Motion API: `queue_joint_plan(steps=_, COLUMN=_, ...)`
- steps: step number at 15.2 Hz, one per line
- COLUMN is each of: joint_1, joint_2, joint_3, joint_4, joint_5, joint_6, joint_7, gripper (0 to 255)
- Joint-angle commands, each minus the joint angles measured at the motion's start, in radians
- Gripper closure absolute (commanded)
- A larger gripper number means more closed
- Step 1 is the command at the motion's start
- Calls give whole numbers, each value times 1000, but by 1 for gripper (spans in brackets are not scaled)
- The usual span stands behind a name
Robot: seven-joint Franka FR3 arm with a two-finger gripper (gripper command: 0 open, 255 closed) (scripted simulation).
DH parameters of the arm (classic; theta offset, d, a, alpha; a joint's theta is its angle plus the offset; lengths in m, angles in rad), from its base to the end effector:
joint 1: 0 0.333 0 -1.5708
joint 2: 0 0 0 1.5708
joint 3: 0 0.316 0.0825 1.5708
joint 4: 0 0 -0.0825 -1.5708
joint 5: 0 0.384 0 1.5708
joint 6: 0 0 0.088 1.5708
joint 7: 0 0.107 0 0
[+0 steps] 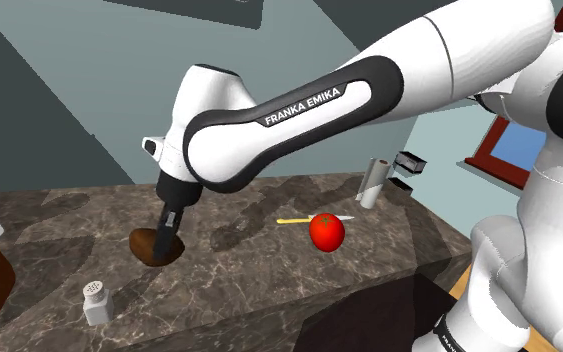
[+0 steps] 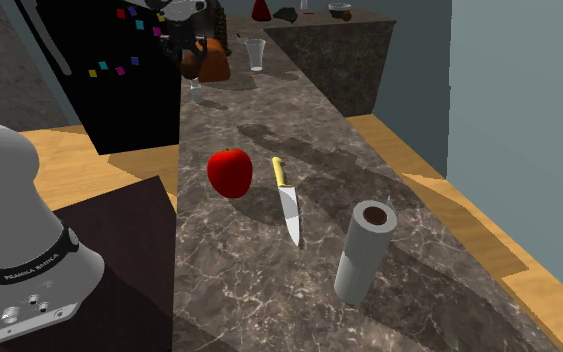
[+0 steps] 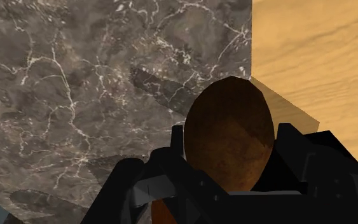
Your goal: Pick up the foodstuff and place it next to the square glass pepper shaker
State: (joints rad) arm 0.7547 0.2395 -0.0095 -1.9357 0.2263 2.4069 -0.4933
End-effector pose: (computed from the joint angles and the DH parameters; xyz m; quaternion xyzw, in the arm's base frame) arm 0.4606 0.4273 0.3863 -0.8468 -0.5125 -0.1035 0.0975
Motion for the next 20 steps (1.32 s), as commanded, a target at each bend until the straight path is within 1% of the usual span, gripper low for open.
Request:
queue_joint_plan(steps=1, joint_1=8, joint_2=18, joint_3=4, joint_4=1, joint_5=-1, joint_6=19, joint_7=11, gripper=255)
queue_joint_plan(steps=20, joint_1=-3, joint_2=170, joint_3=30, joint_4=-56, joint_5=54, joint_6=226, joint_7=-55, gripper=255)
